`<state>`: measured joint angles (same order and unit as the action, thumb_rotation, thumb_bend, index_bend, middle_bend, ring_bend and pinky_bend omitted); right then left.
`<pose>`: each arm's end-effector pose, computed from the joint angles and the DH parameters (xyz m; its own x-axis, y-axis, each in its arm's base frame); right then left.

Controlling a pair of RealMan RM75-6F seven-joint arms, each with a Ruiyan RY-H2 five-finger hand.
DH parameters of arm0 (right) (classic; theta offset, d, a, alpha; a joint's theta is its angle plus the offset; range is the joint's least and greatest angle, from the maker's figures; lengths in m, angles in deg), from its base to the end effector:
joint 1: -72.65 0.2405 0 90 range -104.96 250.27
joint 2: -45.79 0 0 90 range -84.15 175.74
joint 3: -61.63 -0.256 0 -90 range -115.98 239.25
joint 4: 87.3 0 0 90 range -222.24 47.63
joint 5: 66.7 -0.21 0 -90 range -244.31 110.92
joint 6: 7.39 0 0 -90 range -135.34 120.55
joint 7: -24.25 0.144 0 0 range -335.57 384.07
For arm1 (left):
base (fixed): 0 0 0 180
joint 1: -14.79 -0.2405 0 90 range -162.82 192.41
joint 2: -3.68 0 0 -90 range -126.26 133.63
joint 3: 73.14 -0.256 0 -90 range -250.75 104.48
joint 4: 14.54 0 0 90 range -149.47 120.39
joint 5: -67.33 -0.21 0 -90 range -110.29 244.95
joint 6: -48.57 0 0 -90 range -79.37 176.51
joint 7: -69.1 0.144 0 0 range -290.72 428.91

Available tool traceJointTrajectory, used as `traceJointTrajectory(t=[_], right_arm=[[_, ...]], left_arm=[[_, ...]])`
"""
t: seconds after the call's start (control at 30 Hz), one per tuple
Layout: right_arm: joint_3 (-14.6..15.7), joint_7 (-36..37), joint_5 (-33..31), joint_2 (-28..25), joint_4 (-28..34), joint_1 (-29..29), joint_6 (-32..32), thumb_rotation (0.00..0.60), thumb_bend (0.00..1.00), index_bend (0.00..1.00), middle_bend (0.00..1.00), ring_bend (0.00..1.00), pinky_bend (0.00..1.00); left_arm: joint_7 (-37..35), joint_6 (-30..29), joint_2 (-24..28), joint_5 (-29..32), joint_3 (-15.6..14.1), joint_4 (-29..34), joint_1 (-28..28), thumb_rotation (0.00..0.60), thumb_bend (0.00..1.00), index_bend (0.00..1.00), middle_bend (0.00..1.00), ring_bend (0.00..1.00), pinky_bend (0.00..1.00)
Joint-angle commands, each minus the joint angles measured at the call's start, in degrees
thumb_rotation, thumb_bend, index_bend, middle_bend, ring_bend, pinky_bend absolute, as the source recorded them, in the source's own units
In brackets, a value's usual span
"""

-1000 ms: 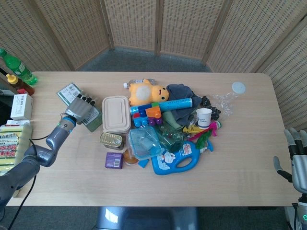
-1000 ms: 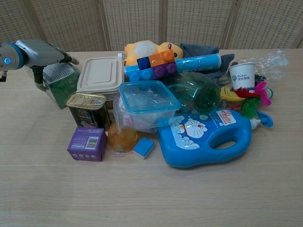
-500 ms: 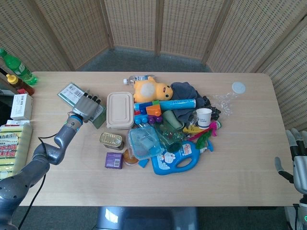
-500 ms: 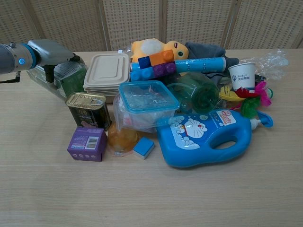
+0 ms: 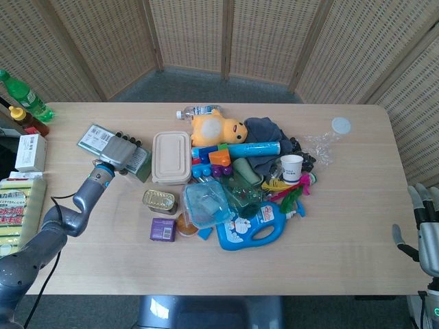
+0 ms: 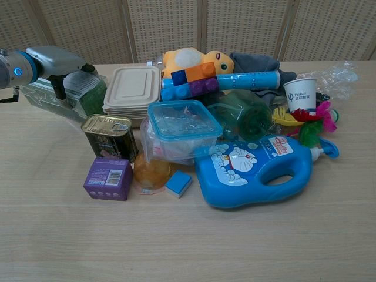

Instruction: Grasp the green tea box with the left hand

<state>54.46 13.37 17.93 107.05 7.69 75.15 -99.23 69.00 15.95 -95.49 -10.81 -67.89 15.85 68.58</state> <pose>-0.3025 -0.1812 0.1981 0.5589 0.1623 0.8132 -0.8287 0.0739 0.5548 -0.2345 0.4722 0.0085 0.8035 0.2258 0.5508 0.5950 -0.3331 -0.7315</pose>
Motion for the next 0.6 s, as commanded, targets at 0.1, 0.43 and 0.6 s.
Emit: traceJointTrajectory(t=[0.1, 0.43, 0.6], right_arm=[[0.0, -0.1, 0.0, 0.1, 0.0, 0.1, 0.2, 0.494, 0.42, 0.02, 0.0, 0.0, 0.0], [0.0, 0.4, 0.2, 0.3, -0.2, 0.0, 0.1, 0.495, 0.42, 0.02, 0.0, 0.0, 0.0], [0.0, 0.9, 0.4, 0.3, -0.6, -0.1, 0.0, 0.493, 0.42, 0.02, 0.0, 0.0, 0.0]], left_arm=[[-3.8, -2.1, 1.4, -0.8, 0.2, 0.7, -0.5, 0.6, 0.25, 0.64, 0.59, 0.77, 0.65], [-7.6, -7.7, 9.0, -0.5, 3.4, 9.5, 0.3, 0.6, 0.25, 0.61, 0.56, 0.76, 0.65], [-6.5, -9.9, 15.3, 1.4, 6.5, 17.8, 0.5, 0.6, 0.25, 0.59, 0.55, 0.76, 0.64]])
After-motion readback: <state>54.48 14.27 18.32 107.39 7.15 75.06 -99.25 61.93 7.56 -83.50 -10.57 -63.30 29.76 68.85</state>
